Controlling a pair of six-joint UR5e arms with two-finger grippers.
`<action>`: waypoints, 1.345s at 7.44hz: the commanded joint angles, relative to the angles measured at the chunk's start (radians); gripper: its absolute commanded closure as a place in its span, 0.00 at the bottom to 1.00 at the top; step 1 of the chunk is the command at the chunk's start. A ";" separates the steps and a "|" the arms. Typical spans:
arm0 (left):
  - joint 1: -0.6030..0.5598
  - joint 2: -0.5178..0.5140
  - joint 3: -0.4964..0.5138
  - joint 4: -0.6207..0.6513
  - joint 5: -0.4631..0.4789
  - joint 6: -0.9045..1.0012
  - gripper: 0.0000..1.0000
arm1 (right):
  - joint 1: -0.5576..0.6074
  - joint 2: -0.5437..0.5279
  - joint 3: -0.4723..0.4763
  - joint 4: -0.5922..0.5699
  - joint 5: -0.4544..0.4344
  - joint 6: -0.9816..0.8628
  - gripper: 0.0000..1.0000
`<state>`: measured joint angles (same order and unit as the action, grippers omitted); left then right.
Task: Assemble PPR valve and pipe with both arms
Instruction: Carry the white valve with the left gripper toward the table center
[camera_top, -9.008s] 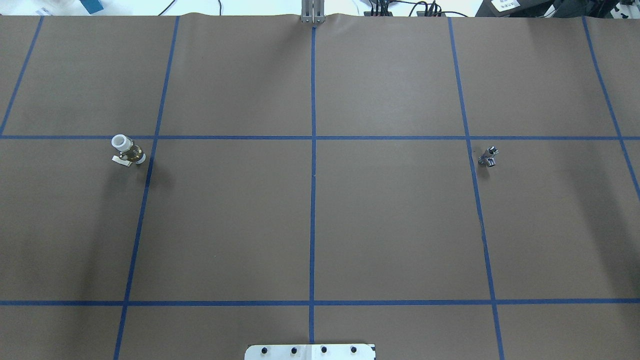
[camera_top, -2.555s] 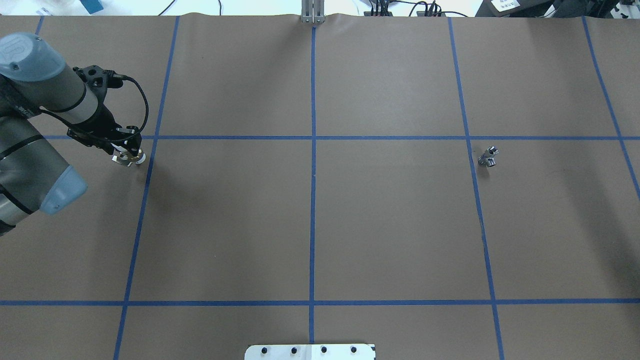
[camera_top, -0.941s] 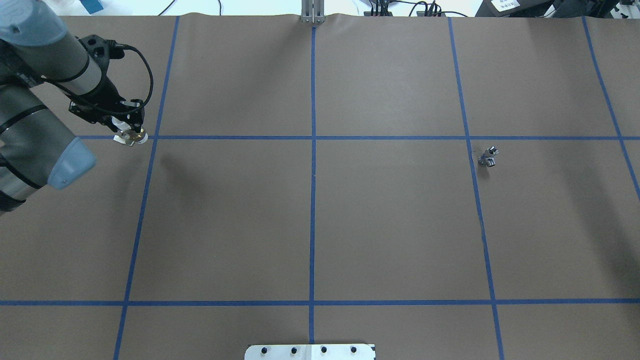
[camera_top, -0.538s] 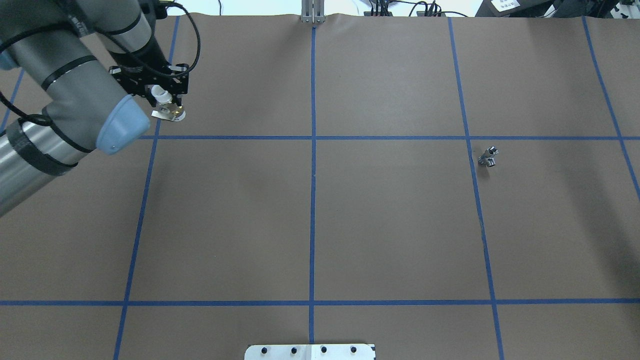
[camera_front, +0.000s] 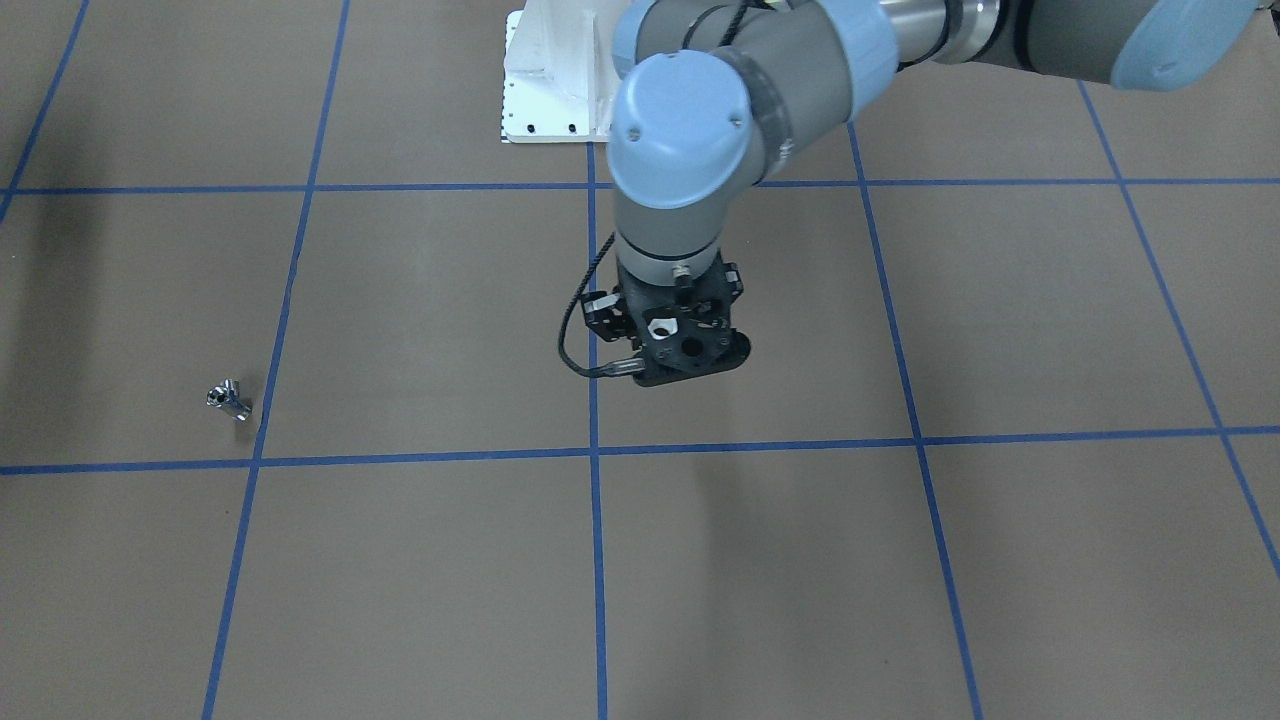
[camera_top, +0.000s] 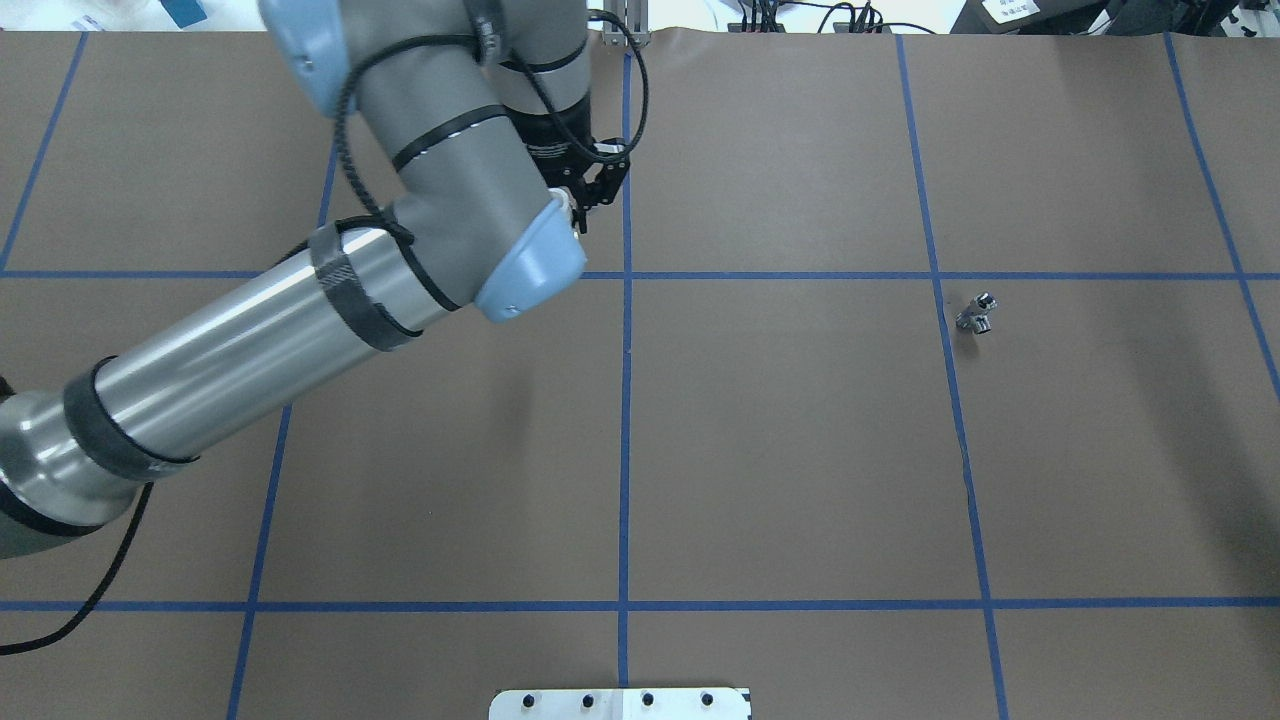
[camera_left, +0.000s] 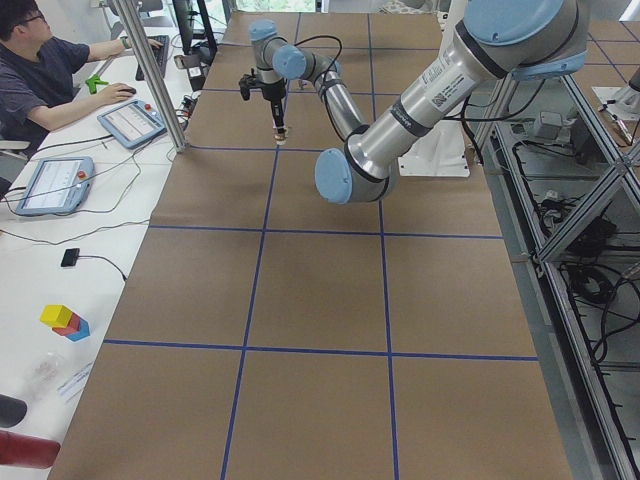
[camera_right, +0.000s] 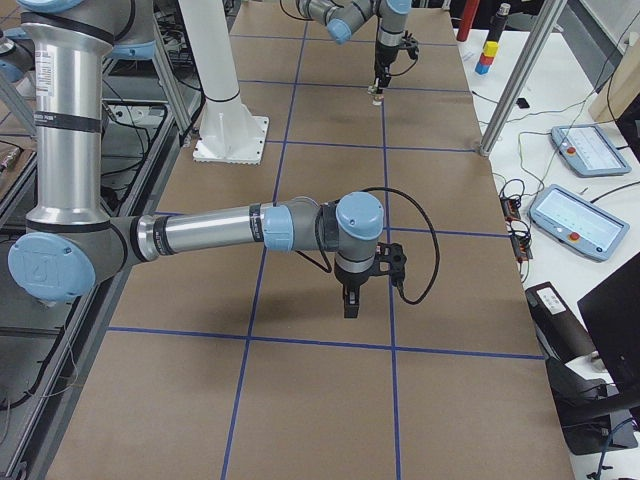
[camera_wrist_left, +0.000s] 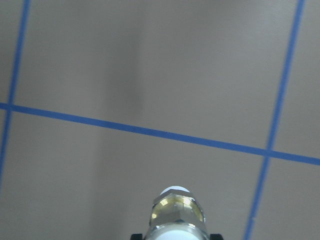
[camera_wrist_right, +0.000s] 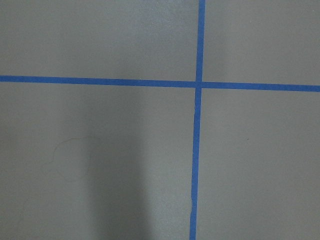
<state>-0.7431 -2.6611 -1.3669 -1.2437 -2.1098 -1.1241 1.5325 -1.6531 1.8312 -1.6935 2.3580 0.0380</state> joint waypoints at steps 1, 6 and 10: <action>0.054 -0.042 0.147 -0.130 0.040 -0.025 1.00 | 0.000 0.001 0.000 0.000 0.003 -0.001 0.00; 0.109 -0.037 0.258 -0.268 0.079 -0.025 1.00 | 0.000 0.003 0.000 0.000 0.004 0.000 0.00; 0.117 -0.031 0.276 -0.307 0.079 -0.017 1.00 | 0.000 0.006 -0.001 0.000 0.009 0.000 0.00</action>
<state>-0.6280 -2.6927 -1.0923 -1.5479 -2.0310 -1.1430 1.5327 -1.6487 1.8301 -1.6935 2.3662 0.0383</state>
